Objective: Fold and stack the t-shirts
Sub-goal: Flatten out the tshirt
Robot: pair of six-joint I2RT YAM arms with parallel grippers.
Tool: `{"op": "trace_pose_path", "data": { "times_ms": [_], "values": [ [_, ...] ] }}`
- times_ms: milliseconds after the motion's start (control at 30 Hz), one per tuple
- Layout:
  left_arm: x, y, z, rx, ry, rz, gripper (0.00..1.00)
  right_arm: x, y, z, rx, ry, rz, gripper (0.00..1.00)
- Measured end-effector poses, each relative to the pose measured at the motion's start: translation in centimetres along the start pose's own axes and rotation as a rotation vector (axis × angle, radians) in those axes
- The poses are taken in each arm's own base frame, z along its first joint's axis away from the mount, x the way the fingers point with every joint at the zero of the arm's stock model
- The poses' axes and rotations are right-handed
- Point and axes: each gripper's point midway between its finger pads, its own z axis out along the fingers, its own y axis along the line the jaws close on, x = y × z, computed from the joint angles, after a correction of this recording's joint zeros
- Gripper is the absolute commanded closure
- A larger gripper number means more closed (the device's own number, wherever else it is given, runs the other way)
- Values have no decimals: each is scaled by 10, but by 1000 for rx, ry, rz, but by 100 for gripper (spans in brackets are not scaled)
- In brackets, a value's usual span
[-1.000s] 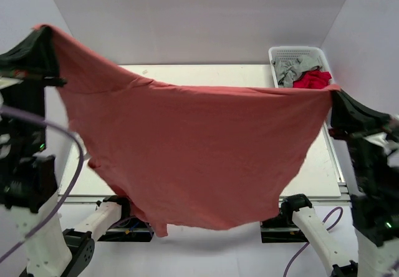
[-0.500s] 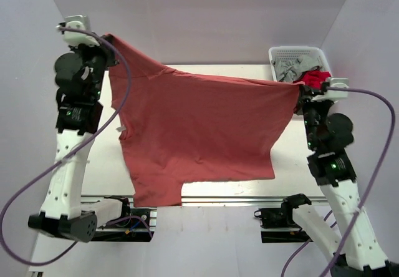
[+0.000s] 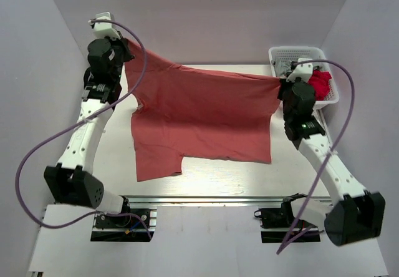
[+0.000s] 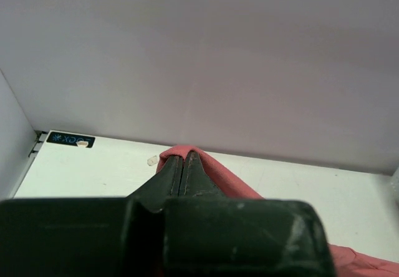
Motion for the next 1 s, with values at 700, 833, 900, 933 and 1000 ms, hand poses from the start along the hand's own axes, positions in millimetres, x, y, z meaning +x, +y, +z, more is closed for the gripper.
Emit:
{"op": "trace_pose_path", "data": {
  "times_ms": [700,833,900,933,1000],
  "values": [
    [144,-3,185,-49,142,42,100,64,42,189,-21,153,-81,100],
    [182,-7,213,-18,165,63,100,91,49,221,-33,191,-108,100],
    [201,-6,219,-14,186,73,100,102,52,233,-41,204,-115,100],
    [211,-5,221,-12,196,76,100,108,54,238,-47,215,-119,100],
    [228,-4,224,-7,218,84,100,115,56,245,-56,228,-123,100]
  ]
}}
